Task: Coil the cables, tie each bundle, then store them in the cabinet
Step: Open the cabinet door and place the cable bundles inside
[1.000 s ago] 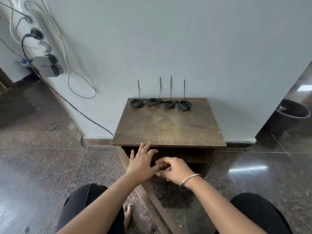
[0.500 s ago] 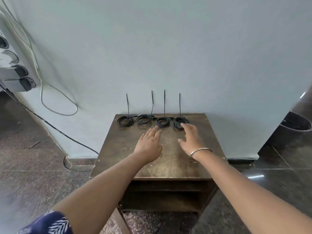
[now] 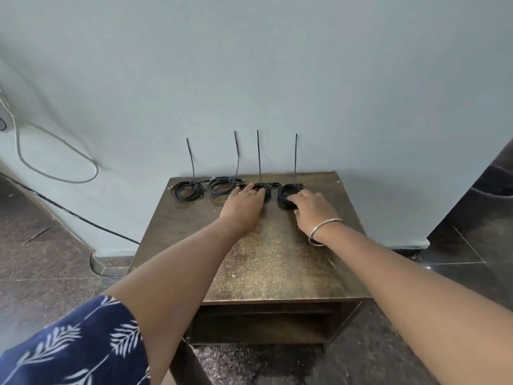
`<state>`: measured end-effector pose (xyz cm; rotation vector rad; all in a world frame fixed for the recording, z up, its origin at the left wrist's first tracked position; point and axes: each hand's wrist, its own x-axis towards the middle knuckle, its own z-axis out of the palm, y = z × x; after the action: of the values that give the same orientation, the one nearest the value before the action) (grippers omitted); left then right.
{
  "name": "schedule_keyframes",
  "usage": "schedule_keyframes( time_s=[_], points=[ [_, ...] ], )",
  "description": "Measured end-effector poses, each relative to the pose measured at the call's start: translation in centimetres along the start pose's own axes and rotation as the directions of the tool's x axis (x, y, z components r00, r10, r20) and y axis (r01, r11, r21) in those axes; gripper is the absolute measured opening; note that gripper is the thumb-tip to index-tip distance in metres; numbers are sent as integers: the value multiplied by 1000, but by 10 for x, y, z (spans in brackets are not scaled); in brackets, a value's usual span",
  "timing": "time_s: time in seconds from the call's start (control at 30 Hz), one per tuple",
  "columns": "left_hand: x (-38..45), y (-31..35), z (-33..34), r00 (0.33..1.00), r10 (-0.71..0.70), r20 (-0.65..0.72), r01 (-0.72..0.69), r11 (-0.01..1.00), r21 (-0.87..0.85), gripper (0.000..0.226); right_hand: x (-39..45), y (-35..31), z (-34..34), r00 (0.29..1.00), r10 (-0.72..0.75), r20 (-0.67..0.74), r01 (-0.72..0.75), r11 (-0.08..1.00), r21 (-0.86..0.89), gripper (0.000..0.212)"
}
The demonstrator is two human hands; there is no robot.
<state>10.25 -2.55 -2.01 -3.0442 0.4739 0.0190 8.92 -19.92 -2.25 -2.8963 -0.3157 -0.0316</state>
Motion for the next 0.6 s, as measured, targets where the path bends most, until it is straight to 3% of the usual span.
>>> schedule_keyframes(
  time_s=[0.2,0.4,0.6],
  points=[
    [-19,7,0,984,32,-175,-18,996,82,41,-11,-4,2,997,-47,-56,44,997,-57,32],
    [-59,13,-3,965,74,-252,-72,997,18,44,-49,-15,-1,989,-112,-100,102,990,-96,27],
    [-119,30,-7,942,47,-333,-82,993,-91,28,-107,-21,-2,978,-79,-193,79,997,-8,38]
  ],
)
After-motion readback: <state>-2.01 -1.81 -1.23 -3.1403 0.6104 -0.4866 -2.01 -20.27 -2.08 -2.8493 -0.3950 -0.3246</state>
